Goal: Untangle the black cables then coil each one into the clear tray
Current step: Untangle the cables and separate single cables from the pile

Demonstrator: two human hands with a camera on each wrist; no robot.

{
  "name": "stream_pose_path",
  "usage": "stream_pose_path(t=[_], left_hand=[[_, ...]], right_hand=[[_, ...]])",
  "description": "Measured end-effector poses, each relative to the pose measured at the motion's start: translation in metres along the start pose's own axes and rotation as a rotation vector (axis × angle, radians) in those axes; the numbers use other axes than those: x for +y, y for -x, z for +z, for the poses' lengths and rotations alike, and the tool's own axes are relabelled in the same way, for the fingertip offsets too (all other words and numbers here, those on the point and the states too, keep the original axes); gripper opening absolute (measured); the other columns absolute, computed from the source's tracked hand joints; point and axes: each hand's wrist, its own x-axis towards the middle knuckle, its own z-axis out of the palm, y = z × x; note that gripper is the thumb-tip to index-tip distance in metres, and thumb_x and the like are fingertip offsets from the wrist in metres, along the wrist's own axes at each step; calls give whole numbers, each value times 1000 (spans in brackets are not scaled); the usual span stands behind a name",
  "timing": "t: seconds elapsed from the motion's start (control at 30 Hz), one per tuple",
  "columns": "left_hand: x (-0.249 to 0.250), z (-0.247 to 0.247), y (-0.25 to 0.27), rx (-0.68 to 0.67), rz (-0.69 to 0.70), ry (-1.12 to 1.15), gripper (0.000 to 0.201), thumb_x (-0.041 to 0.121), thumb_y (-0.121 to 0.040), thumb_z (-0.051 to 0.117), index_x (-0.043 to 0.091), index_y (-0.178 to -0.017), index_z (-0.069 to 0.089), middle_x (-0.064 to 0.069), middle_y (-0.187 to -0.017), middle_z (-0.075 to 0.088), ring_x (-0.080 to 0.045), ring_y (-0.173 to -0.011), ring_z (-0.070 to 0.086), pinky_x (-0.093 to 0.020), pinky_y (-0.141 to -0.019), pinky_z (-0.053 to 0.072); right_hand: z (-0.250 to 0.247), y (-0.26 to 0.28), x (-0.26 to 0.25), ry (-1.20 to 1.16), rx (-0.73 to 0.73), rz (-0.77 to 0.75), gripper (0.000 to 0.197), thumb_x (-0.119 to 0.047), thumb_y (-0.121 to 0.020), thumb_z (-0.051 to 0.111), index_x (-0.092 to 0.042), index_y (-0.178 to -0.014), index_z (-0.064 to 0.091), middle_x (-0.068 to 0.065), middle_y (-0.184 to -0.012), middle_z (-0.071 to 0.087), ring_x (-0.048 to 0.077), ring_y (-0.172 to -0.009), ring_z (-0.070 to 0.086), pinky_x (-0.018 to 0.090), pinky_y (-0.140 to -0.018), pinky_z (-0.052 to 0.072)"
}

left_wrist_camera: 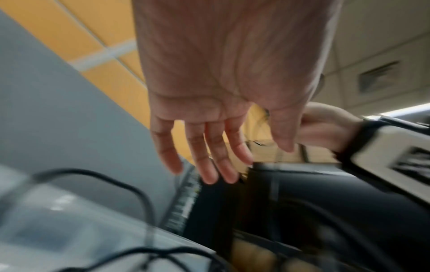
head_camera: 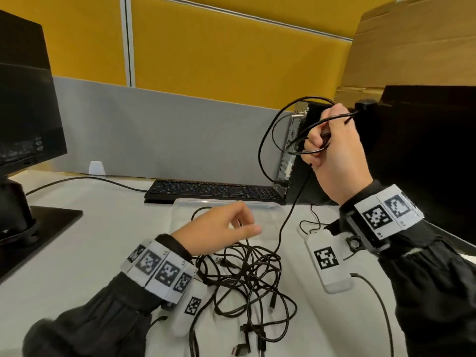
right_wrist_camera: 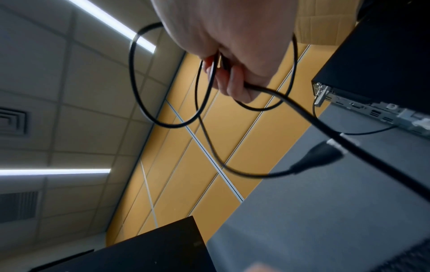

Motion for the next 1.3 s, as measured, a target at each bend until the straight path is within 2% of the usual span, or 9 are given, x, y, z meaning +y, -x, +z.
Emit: stream_pose_path(t=[0.13,0.27,0.4,0.53,0.77,0.87,0.93,1.13,1.3], left_hand=[[20,26,-16,-354,-83,-295,67,53,-77,66,36,-133,34,7,-124,51,-11,-104,51,-33,-92,43],[9,29,-17,-405,-135,-386,37,36,-87,60,21,-118,49,8,-84,52,-3,-64,43,-21,-59,36],[0,27,-13,-382,-74,-349,16,28,-92,53,18,-103,57,12,-79,46,-7,-70,43,-15,-57,32],[-5,24,-10,-391,-62,-298,15,29,-95,49,19,-103,57,12,-87,47,-1,-74,43,-13,-64,33],[-14,16,-3,-311,-32,-211,6,26,-96,48,24,-95,53,13,-94,51,-5,-91,49,-21,-84,39],[-22,10,3,-274,-79,-39,12,21,-99,43,18,-102,54,17,-91,59,10,-68,49,-10,-65,38],[-29,6,7,-217,-125,94,13,18,-100,39,18,-99,52,11,-89,66,4,-57,46,-15,-60,38],[-38,-9,11,-7,-160,140,15,12,-100,38,7,-99,52,16,-69,62,15,-55,49,-7,-55,36],[-51,-13,15,43,-243,116,16,19,-100,39,12,-94,52,8,-70,61,2,-68,54,-21,-72,41]], right_hand=[[-11,9,-5,420,-137,-66,30,-36,-101,36,-18,-80,48,-4,-53,42,9,-45,35,18,-39,24],[-38,24,11,1121,-501,-94,18,-18,-97,49,-19,-92,66,-5,-75,67,4,-66,63,18,-65,51],[-62,48,52,1447,-852,257,26,-10,-93,49,-23,-109,66,-14,-90,71,-1,-92,63,21,-90,47],[-66,71,79,1473,-1049,535,29,-19,-97,39,-17,-116,61,-4,-108,69,0,-78,58,12,-74,43],[-65,76,91,1337,-1108,579,13,-33,-90,59,-23,-89,68,-18,-59,52,-5,-54,48,8,-55,36],[-63,69,87,1303,-1065,573,17,-23,-94,51,-27,-80,60,-18,-67,54,-6,-64,49,9,-63,35],[-64,59,72,1276,-957,535,15,-23,-97,46,-23,-88,58,-16,-75,52,-3,-71,48,8,-66,38],[-76,41,41,954,-427,308,30,-23,-99,41,-21,-70,46,-7,-60,39,2,-49,36,14,-50,32],[-82,31,35,585,20,252,32,-13,-94,40,-20,-63,39,-8,-46,37,11,-45,31,25,-46,28]])
